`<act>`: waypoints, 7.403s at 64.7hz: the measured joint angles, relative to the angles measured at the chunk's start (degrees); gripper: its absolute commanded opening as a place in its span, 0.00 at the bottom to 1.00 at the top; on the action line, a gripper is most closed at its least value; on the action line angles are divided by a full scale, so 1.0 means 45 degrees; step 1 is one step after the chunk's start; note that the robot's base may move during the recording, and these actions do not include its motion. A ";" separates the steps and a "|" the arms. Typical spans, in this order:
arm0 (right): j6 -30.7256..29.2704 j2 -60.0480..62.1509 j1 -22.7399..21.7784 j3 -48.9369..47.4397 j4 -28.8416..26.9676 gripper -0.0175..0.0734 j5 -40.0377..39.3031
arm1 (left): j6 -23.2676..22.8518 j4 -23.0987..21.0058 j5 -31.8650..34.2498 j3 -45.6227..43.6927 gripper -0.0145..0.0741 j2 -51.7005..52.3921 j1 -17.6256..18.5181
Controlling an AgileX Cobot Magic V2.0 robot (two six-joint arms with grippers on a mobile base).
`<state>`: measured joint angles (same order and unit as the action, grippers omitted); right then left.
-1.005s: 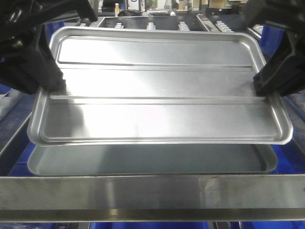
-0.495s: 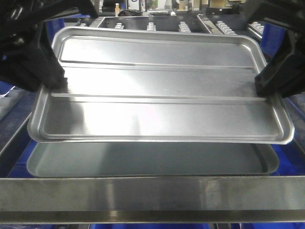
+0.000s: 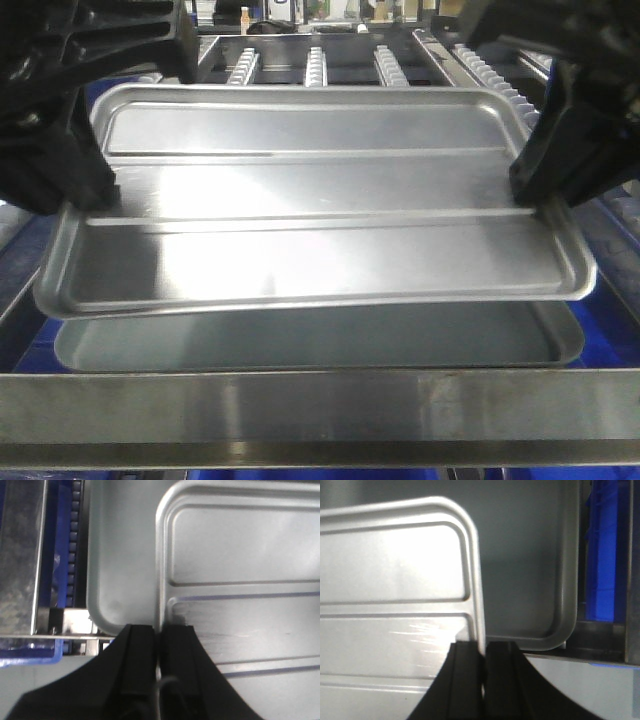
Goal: Grab silver tray and place in blue box
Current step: 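Lift the silver tray off the stack with both grippers, then hold the tray level with both grippers while the base drives to the crates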
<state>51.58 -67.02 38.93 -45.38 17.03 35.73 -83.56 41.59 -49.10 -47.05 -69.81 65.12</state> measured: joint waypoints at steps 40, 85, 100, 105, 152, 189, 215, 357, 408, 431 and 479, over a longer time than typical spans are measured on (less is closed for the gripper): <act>0.1850 -0.0698 0.1055 -0.1030 0.0720 0.26 0.2414 | 0.4352 -0.3989 -0.0744 -0.1862 0.15 -0.1303 -0.1797; 0.1850 -0.0839 0.1055 -0.1160 0.0649 0.26 0.2627 | 0.4636 -0.3977 -0.0894 -0.1942 0.15 -0.1330 -0.1845; 0.1850 -0.0839 0.1055 -0.1160 0.0622 0.26 0.2624 | 0.4636 -0.3977 -0.0894 -0.1942 0.15 -0.1330 -0.1845; 0.1875 -0.0839 0.1055 -0.1160 0.0622 0.26 0.2624 | 0.4636 -0.3977 -0.0894 -0.1942 0.15 -0.1330 -0.1845; 0.1875 -0.0839 0.1055 -0.1160 0.0595 0.26 0.2654 | 0.4636 -0.3977 -0.0894 -0.1942 0.15 -0.1330 -0.1845; 0.1875 -0.0839 0.1074 -0.1160 0.0595 0.26 0.2654 | 0.4636 -0.3977 -0.0924 -0.1942 0.15 -0.1357 -0.1845; 0.1875 -0.0839 0.1074 -0.1160 0.0595 0.26 0.2702 | 0.4636 -0.4000 -0.0924 -0.1942 0.15 -0.1516 -0.1845; 0.1901 -0.0839 0.1074 -0.1160 0.0595 0.26 0.2775 | 0.4636 -0.4046 -0.0876 -0.1942 0.15 -0.1533 -0.1845; 0.1901 -0.0839 0.1074 -0.1160 0.0595 0.26 0.2775 | 0.4636 -0.4062 -0.0899 -0.1942 0.15 -0.1533 -0.1845; 0.1901 -0.0839 0.1074 -0.1160 0.0572 0.26 0.2724 | 0.4636 -0.4062 -0.0899 -0.1996 0.15 -0.1544 -0.1845; 0.1901 -0.0839 0.1074 -0.1160 0.0572 0.26 0.2724 | 0.4639 -0.4018 -0.0927 -0.1994 0.15 -0.1564 -0.1852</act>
<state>60.14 -70.80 43.76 -50.60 19.60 47.99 -62.69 23.50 -53.27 -56.02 -76.85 56.78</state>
